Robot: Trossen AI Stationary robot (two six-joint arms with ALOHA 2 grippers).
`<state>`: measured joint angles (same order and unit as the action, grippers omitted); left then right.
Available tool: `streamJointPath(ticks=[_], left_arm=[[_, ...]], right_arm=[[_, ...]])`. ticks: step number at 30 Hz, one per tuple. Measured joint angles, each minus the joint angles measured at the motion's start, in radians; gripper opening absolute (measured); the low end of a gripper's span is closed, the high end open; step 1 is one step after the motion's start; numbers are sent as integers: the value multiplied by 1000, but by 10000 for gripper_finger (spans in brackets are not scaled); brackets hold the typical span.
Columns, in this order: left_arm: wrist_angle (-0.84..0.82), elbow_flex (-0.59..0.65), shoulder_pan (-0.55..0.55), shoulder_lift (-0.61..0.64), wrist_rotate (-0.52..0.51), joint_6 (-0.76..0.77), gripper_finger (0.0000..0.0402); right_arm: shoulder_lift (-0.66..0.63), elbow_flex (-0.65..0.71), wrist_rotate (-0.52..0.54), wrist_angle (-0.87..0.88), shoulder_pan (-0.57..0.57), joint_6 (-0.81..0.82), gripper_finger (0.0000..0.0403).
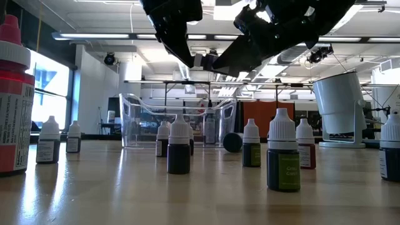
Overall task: Pick & Place food coloring
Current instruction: Put the large purple food coloring bottle into the transparent bin
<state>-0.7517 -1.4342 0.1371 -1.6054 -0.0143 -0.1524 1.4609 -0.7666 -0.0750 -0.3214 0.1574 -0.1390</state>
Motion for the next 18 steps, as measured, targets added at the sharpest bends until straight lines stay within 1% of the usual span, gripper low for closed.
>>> streamJointPath(ticks=[5,13,16,18], left_arm=[[10,0,0,0,0,0,46],[16,0,-1,0,-1,0,46],[16,0,-1,0,-2,-10,47],[17,0,-1,0,-4,-26,55]], right_arm=[[0,0,-38,0,0,0,175],[0,1,-41,0,0,1,129],[0,1,-42,0,0,3,127],[0,1,-43,1,0,3,126]])
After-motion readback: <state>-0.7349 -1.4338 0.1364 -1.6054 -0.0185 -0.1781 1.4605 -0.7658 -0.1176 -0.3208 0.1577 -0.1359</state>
